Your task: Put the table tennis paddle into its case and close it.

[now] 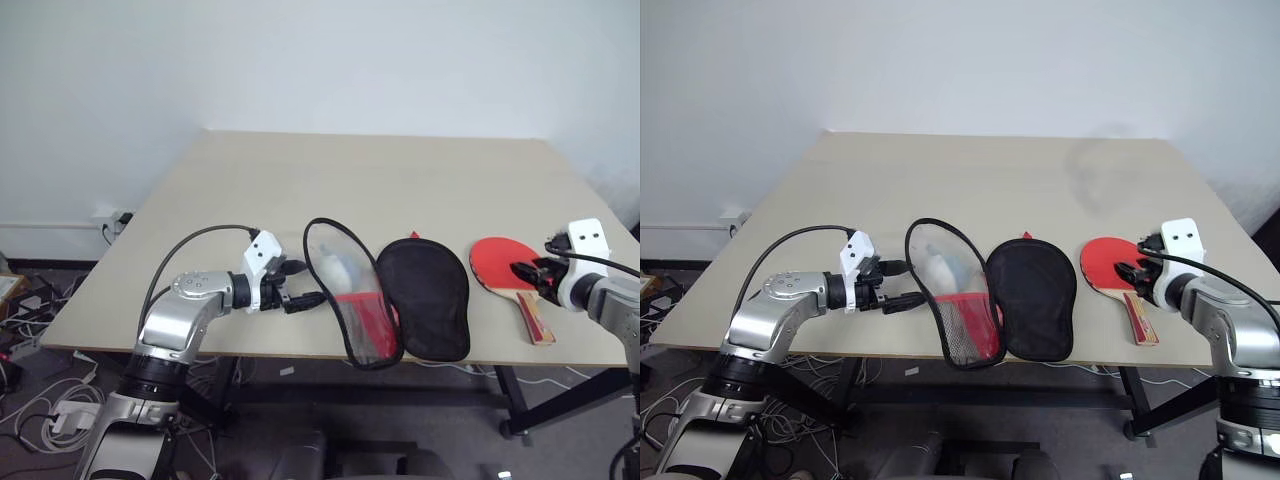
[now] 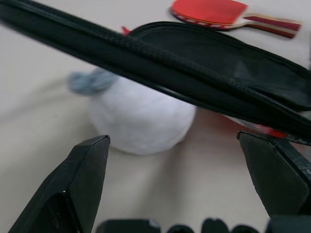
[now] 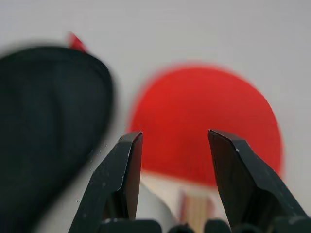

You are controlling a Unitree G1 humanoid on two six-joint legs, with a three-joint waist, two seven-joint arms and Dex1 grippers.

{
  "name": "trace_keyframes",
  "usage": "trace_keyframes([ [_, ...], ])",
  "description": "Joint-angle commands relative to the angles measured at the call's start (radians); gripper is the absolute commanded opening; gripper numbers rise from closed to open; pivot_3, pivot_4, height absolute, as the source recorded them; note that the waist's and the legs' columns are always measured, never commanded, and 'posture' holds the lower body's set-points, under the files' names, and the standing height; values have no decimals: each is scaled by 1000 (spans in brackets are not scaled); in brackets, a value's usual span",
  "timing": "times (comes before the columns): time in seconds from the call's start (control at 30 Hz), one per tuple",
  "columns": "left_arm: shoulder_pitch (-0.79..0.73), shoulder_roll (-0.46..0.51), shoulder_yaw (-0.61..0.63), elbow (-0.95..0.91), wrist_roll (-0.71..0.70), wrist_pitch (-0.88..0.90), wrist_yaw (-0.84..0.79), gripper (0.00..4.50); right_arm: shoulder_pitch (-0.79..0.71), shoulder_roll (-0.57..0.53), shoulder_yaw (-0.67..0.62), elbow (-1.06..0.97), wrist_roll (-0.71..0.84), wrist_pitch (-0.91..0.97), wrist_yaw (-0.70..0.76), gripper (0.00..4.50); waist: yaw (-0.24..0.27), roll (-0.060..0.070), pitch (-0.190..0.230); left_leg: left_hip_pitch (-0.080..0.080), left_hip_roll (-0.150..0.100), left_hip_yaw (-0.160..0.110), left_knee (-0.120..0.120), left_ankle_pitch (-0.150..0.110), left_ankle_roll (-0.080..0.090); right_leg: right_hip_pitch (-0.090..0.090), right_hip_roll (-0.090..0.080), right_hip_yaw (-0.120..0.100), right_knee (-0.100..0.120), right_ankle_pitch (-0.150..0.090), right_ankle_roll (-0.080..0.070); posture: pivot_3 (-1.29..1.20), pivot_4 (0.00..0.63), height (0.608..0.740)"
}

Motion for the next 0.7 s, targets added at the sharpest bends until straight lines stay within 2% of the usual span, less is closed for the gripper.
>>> trace_keyframes([
  [0.03, -30, 11, -14, -44, -10, 8, -29, 4467, -8, -7, -33, -35, 18, 48, 1, 2354, -1, 1, 0, 0, 0, 0, 0, 0, 0, 0, 0, 0, 0, 0, 0, 0, 0, 715],
  [0.27, -38, -2, -25, -16, 5, -5, -22, 4467, 25, -16, -36, -71, 14, 100, 3, 2354, 2, 0, 1, 0, 2, 0, 0, -2, 5, 0, 0, 0, 0, 0, 0, 0, 0, 715],
  [0.7, -47, -22, -24, 2, 15, -21, -30, 4467, 13, -22, 3, 60, -56, 127, -19, 2354, 0, -1, 1, 0, 0, 0, 1, -1, 4, 0, 0, 0, 0, 0, 0, 0, 0, 715],
])
